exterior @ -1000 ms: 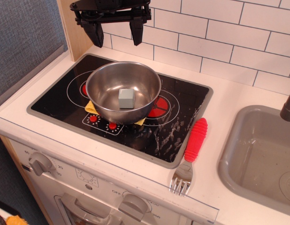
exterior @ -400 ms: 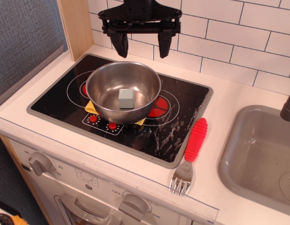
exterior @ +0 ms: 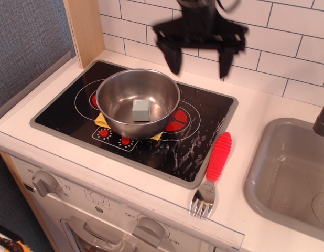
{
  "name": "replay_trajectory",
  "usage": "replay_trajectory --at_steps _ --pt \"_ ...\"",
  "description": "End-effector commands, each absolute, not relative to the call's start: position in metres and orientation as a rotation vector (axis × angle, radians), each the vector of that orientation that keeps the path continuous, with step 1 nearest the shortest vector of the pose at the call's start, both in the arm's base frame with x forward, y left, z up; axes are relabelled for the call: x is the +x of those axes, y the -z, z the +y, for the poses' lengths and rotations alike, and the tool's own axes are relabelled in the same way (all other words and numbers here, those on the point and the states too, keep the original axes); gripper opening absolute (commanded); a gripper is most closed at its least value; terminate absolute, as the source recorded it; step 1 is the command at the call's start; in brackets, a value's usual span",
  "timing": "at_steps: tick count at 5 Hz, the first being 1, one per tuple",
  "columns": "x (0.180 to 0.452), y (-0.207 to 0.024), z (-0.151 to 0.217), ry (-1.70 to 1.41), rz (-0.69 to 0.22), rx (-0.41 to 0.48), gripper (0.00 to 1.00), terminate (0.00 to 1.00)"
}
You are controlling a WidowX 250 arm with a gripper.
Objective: Move the red fork to just above the silver pot.
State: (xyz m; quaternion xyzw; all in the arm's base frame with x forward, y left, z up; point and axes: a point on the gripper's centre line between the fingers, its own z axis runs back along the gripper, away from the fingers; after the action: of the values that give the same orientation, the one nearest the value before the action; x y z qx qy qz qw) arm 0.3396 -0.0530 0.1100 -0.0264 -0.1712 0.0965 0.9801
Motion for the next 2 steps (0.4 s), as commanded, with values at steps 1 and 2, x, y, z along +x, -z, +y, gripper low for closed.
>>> replay_trajectory --at_steps 1,2 --pt "0.351 -0.072 -0.084 -0.131 -0.34 -0.066 1.0 0.0" --pt "0.353 -0.052 -0.096 -0.123 -0.321 -0.03 1.0 0.0"
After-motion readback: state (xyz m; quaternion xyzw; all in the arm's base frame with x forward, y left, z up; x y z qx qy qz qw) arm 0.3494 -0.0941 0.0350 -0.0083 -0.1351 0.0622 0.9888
